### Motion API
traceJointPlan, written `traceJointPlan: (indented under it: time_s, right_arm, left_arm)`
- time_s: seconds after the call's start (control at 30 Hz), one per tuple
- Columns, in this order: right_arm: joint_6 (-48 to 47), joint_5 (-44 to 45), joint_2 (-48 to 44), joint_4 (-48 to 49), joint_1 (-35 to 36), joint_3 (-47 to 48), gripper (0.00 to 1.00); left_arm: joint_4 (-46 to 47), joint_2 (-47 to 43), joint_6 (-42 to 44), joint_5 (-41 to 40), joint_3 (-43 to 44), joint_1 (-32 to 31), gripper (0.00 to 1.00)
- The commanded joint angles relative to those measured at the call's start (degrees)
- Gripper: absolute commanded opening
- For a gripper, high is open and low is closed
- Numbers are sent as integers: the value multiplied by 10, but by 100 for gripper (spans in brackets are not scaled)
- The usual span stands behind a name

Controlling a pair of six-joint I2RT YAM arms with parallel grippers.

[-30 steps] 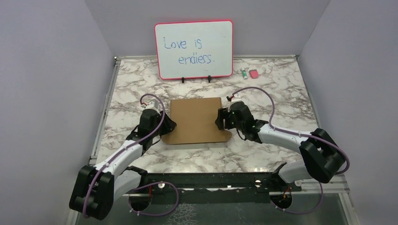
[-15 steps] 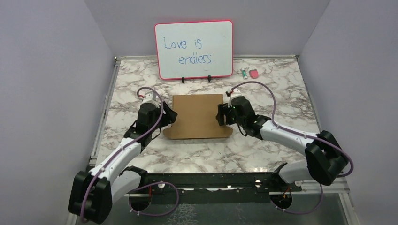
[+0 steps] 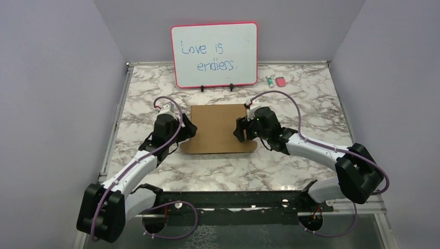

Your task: Fold the paper box

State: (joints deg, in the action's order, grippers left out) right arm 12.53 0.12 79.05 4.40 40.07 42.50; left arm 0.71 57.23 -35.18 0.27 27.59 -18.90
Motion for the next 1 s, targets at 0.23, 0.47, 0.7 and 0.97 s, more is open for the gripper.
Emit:
traceJointPlan:
  time_s: [0.23,0.47,0.7,0.97]
  right_arm:
    - [14,-21,28,46,6,-37,68]
    - [5,-25,23,27,10,-40,66]
    - [-53,-75,-29,-16,11,1,69]
    - [-156,-174,-58,-20,39,9,72]
  left_arm:
    - [67,73,-7,33,-44,-12,67]
    - [69,57,-23,16,-70,-17,66]
    - [-26,-70,0,-30,-18,-16,73]
    - [-153,-174,122,-86,110,-15,88]
